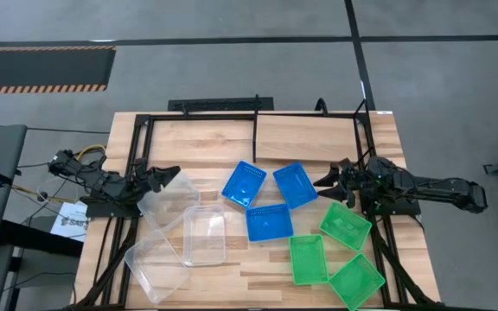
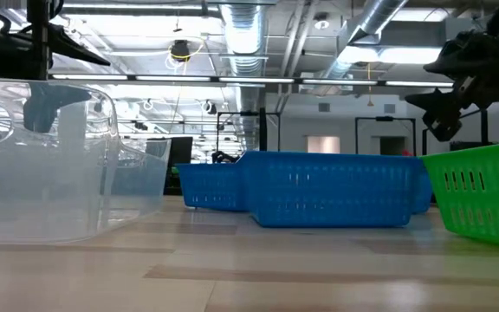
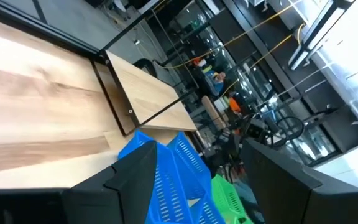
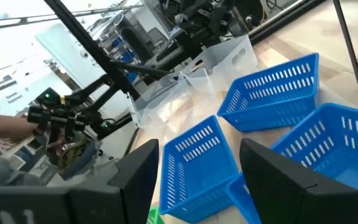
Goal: Stack baskets on shelf by color
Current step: Put the top right blue bin on the shelf
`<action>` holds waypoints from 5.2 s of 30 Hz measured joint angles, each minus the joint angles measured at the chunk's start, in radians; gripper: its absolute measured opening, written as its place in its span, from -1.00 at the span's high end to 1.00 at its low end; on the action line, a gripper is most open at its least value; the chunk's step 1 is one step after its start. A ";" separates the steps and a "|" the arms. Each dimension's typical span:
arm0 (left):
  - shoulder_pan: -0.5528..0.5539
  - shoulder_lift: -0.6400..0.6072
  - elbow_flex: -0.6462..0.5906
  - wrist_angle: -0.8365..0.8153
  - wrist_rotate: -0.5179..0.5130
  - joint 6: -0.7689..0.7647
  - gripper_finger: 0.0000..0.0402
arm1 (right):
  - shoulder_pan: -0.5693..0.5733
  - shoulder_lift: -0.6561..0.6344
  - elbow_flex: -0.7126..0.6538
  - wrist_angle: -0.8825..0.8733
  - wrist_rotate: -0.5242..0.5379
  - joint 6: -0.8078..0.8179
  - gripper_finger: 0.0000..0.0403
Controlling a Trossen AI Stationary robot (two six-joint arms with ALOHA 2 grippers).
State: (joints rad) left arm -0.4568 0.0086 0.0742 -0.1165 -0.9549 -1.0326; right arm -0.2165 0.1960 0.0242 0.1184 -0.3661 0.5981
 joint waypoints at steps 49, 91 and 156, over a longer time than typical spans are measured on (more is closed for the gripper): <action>0.000 0.000 0.037 0.654 -0.051 0.333 -0.12 | -0.003 0.573 0.783 -0.727 0.186 0.246 -0.24; 0.000 0.000 0.037 0.515 -0.211 0.329 -0.12 | -0.002 1.243 0.812 -0.892 0.319 0.276 0.89; 0.000 0.000 0.037 0.447 -0.231 0.258 -0.12 | -0.368 1.304 0.936 -0.401 0.363 0.286 0.92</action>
State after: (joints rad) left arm -0.4568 0.0084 0.1112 0.3305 -1.1858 -0.7750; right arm -0.5842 1.5002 0.9599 -0.2821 -0.0029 0.8845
